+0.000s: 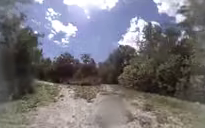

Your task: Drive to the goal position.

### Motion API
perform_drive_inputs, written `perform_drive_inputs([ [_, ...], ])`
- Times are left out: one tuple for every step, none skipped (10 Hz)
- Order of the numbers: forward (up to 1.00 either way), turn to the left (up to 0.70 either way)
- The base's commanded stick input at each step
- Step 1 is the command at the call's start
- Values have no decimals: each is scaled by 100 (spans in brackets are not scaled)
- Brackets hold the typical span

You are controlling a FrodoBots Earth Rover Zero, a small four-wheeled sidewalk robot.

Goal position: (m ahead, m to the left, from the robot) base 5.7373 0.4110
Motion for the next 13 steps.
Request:
perform_drive_inputs([
  [70,0],
  [70,0],
  [70,0],
  [70,0],
  [70,0],
  [70,0],
  [70,0],
  [70,0],
  [70,23],
  [70,35],
  [70,35],
  [70,35],
  [70,35],
])
